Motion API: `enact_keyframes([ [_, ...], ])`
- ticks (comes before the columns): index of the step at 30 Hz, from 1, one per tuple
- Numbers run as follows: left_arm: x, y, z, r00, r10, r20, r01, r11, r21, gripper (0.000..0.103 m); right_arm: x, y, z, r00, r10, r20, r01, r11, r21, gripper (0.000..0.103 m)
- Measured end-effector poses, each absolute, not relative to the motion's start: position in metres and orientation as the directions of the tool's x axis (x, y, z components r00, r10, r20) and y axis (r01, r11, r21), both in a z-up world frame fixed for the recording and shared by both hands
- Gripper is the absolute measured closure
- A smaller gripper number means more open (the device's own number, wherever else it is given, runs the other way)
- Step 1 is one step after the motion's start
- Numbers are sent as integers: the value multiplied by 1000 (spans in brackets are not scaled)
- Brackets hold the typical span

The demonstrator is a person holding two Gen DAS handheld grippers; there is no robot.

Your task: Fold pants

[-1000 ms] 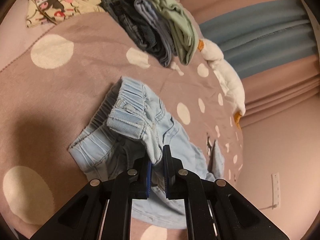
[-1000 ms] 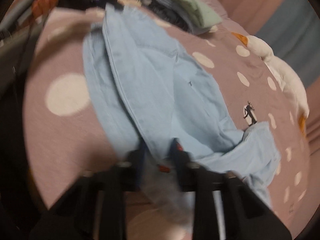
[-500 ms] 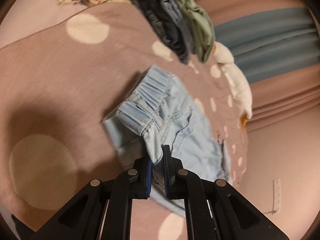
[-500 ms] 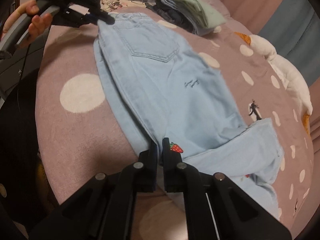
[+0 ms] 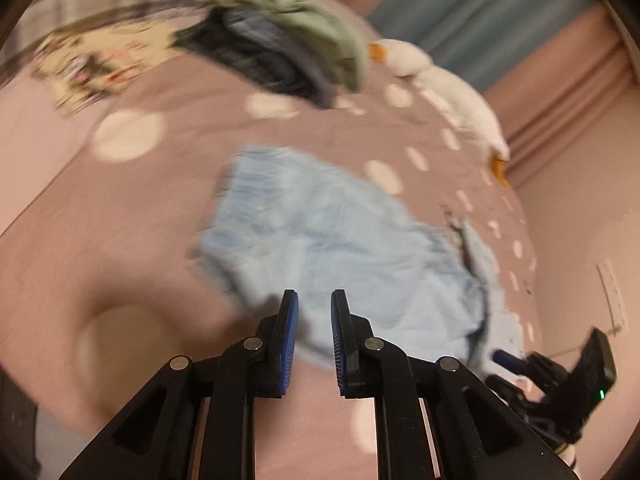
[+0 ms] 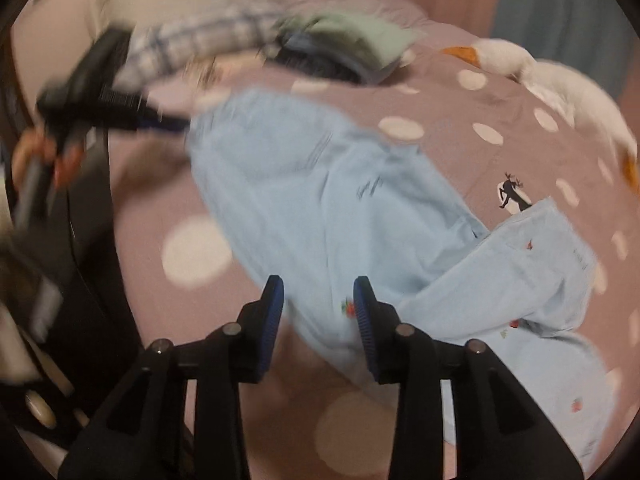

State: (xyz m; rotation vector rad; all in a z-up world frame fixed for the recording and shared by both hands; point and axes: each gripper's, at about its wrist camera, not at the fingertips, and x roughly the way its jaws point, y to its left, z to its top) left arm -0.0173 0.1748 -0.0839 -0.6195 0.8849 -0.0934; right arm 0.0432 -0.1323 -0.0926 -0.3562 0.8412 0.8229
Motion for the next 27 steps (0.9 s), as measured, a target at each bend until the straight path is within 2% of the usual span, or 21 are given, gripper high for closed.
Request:
enact_keyframes([
  [4,10,126,-85,607,-403,-685,-58,837,-543,91,61,-122,-119,401,453,-797,-687,724,66,67],
  [6,19,105,-99,561,-422,-712,-19,853,-521,90,63,-112,-149,346,393,-852,-678,733,63,68],
  [7,22,99,-108,534,-425,-731,-14,860,-511,90,59,-109,-155,358,386,-850,-681,731,45,68],
  [9,26,88,-135,451,-402,-797,-35,884,-466,88,56,-111,-152,371,400,-838,-683,729,46,68],
  [11,20,89,-139,477,-407,-779,-17,882,-471,88,63,-119,-143,322,441,-838,-661,739,135,68],
  [13,19,94,-137,463,-422,-780,-17,875,-484,88,76,-135,-127,321,497,-806,-616,756,220,63],
  [16,20,98,-132,466,-423,-778,-33,870,-492,88,110,-167,-101,405,519,-753,-484,820,305,45],
  [19,23,84,-126,465,-431,-774,9,876,-482,82,159,-192,-93,466,460,-756,-300,886,354,44],
  [22,27,60,-117,438,-488,-755,93,860,-502,76,215,-198,-104,450,369,-813,-159,929,333,43],
  [24,31,37,-114,408,-524,-747,158,847,-508,56,242,-198,-115,412,348,-842,-107,936,335,44],
  [26,36,16,-114,378,-555,-741,219,831,-511,49,266,-191,-122,384,307,-871,-76,950,302,45],
  [27,38,1,-113,357,-570,-739,259,821,-508,49,277,-186,-125,378,280,-882,-65,959,277,45],
])
